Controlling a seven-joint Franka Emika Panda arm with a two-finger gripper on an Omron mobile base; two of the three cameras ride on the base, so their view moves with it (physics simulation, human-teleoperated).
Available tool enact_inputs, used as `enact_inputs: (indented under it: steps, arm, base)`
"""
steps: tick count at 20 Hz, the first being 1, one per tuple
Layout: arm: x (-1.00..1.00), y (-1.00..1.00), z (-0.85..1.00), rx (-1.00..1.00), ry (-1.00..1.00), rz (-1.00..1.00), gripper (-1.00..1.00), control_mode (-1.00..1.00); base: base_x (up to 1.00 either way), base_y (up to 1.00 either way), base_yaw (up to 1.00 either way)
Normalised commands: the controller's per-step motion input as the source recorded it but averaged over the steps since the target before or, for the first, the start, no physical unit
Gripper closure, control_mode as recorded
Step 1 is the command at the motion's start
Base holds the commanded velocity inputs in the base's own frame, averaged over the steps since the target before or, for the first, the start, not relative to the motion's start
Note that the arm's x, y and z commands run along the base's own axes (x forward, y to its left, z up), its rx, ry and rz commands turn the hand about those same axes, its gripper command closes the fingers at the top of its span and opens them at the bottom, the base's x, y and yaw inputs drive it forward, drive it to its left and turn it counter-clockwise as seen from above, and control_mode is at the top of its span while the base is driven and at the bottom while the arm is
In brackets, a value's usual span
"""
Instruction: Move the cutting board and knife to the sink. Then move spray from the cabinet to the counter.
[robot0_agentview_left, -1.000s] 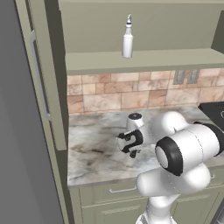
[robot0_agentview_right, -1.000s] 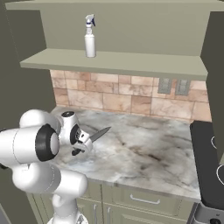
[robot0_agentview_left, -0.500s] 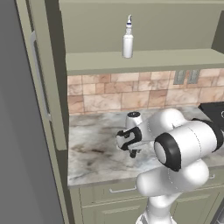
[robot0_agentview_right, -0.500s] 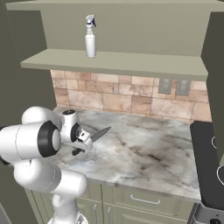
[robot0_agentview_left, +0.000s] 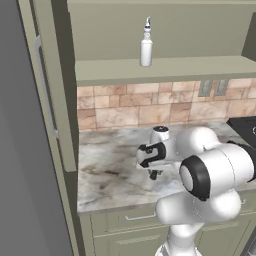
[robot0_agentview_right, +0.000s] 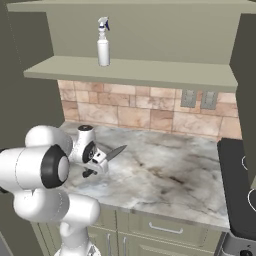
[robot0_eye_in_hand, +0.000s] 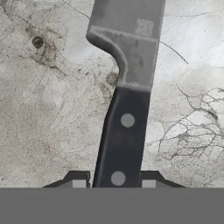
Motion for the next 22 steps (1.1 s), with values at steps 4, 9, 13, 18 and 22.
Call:
enact_inputs:
  steps: [4,9,13,18,22]
  arm:
    - [-0.22,-0.14,0.22,0.13,0.00,-0.04,1.00,-1.00]
    - [-0.22,-0.03,0.37,0.04,0.00,-0.07,1.00,-1.00]
    - [-0.21,0.00,0.48,0.00,0.00,-0.04,1.00,-1.00]
    - [-0.22,0.00,0.48,0.00,0.02,-0.02,1.00,-1.00]
    - [-0.31,-0.01,0.41,0.00,0.01,0.00,1.00,-1.00]
  base:
    - [0.00,0.00,0.00]
    - [0.00,0.00,0.00]
    - [0.00,0.00,0.00]
    - [0.00,0.00,0.00]
    - [0.00,0.00,0.00]
